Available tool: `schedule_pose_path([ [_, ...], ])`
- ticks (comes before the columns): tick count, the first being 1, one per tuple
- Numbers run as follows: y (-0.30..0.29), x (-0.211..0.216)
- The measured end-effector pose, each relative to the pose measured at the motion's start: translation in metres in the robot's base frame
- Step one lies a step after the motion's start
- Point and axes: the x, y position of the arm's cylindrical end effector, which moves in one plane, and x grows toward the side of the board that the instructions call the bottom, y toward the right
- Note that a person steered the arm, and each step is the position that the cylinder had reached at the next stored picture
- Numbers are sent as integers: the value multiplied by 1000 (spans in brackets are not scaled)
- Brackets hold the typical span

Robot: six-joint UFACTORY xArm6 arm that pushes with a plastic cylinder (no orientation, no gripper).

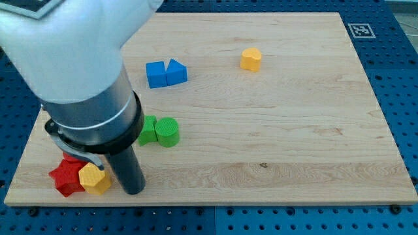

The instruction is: Push the yellow heart to the center

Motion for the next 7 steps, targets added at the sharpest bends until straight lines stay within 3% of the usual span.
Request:
schedule_pose_path([
  [7, 139, 10],
])
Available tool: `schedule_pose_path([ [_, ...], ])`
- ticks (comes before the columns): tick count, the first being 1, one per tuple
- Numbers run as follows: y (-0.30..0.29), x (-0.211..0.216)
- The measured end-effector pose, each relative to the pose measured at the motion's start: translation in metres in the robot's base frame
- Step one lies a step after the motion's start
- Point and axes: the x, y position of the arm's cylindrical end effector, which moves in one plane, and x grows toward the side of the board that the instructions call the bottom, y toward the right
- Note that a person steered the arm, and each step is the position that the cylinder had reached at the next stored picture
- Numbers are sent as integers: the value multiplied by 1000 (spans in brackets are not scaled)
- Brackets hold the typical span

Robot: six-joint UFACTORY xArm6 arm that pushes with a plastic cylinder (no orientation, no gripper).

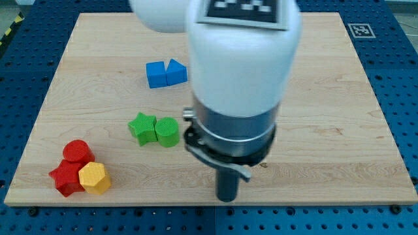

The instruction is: Push the yellow heart to the center

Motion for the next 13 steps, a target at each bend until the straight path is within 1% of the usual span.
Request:
schedule_pose_path([
  [1, 28, 0],
  [2, 49, -13],
  [3, 64, -41],
  [4, 67, -84],
  [5, 68, -115],
  [6, 69, -127],
  [8, 93, -158],
  [10, 96, -164],
  [12, 124, -169],
  [13, 126, -198],
])
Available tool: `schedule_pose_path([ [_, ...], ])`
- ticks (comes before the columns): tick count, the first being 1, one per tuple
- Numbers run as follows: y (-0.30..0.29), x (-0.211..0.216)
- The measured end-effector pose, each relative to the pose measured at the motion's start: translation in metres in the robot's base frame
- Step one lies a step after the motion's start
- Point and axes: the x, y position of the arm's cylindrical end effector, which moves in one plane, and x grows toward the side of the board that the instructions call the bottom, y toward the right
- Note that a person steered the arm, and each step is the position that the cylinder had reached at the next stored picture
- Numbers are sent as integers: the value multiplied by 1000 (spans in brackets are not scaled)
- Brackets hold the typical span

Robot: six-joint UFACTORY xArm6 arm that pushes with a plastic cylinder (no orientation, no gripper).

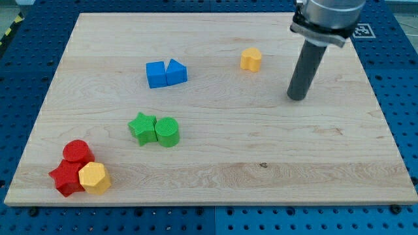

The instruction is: Push the yellow heart to the center

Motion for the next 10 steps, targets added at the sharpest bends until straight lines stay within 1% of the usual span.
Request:
schedule_pose_path([
  [2, 35, -61],
  [3, 35, -112],
  [4, 11, -138],
  [5, -24, -138],
  [6, -43, -138],
  [9, -50, -133],
  [10, -50, -117],
])
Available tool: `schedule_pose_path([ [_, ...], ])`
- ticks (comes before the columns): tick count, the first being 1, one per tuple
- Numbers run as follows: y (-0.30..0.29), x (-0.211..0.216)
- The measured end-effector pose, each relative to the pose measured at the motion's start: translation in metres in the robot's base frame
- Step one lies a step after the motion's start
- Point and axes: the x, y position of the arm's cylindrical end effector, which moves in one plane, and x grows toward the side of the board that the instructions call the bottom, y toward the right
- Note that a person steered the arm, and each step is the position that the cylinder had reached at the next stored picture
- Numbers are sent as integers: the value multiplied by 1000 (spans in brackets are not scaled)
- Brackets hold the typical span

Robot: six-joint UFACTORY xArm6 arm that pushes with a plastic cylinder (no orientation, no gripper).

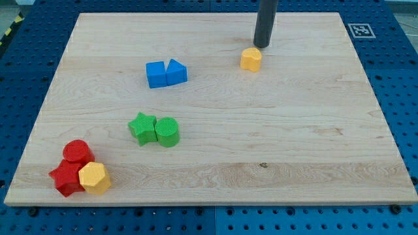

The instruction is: Push the yellow heart to the center

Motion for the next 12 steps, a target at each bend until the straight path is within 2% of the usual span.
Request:
schedule_pose_path([
  [3, -2, 15],
  [6, -2, 54],
  [7, -2, 51],
  [8, -2, 27],
  [12, -21, 47],
])
